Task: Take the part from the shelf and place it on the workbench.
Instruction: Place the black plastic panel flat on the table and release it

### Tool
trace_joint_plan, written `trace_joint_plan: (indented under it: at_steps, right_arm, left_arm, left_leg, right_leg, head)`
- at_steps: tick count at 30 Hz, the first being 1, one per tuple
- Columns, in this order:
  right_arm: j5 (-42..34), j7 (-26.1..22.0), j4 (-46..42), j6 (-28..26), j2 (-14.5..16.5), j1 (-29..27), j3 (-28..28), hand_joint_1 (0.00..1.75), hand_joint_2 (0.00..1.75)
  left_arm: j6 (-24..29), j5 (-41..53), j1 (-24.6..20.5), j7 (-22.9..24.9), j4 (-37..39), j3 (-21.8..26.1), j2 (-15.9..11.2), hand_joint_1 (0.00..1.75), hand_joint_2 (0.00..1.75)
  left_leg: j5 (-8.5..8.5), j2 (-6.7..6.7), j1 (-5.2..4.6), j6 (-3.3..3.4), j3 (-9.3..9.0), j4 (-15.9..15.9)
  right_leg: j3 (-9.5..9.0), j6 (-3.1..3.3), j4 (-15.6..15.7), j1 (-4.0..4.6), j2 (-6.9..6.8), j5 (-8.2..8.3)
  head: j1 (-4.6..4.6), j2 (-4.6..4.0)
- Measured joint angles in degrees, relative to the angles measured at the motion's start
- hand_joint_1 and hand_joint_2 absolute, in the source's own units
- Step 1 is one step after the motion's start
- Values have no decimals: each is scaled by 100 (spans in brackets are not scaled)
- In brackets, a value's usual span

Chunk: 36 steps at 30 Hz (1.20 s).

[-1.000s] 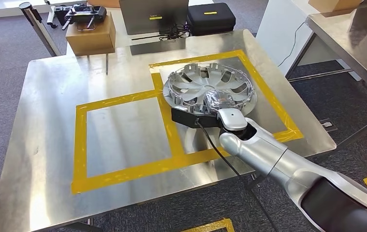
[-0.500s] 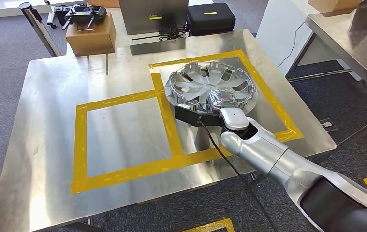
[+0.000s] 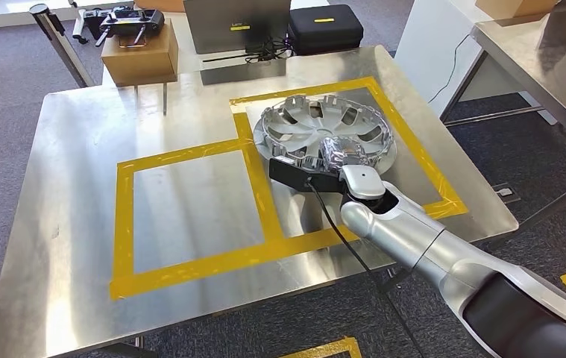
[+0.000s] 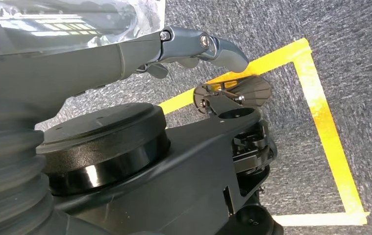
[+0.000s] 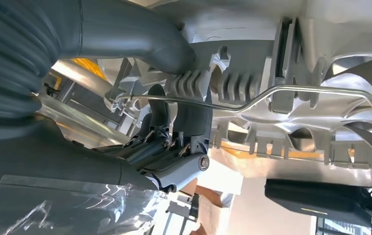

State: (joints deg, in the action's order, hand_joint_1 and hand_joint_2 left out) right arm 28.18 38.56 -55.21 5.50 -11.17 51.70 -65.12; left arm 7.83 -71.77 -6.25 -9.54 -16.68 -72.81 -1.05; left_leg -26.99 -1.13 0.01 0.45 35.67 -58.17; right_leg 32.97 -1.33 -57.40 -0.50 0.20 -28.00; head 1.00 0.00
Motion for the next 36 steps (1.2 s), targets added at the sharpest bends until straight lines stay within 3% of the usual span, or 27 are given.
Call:
trace_joint_plan:
  at_steps: [26,30,31,35,36]
  right_arm:
    - [-277,0,-115,-384,-68,36,99,175,175]
    - [-277,0,-144,-393,-77,47,99,0,0]
    - [-277,0,-148,-397,-77,51,99,0,0]
    - [-277,0,-161,-409,-77,71,99,0,0]
    - [-277,0,-167,-410,-77,77,99,0,0]
  left_arm:
    - [0,135,0,-161,30,4,-2,0,175]
    - [-9,140,0,-161,32,7,-4,0,175]
    - [-5,149,0,-159,32,7,-4,0,175]
    - [3,169,0,-168,37,9,-4,0,0]
    - [-2,168,0,-175,37,12,-4,0,0]
  left_leg:
    - [1,0,0,-1,-1,0]
    - [1,0,0,-1,-1,0]
    - [1,0,0,-1,-1,0]
    - [1,1,0,-1,-2,0]
    - [1,1,0,-1,-2,0]
  right_leg:
    - [0,0,-2,0,1,0]
    - [0,0,-2,0,1,0]
    - [0,0,-2,0,1,0]
    - [0,0,-3,0,1,0]
    - [0,0,-3,0,1,0]
  head:
    - [1,0]
    - [0,0]
    - [0,0]
    - [-1,0]
    - [-1,0]
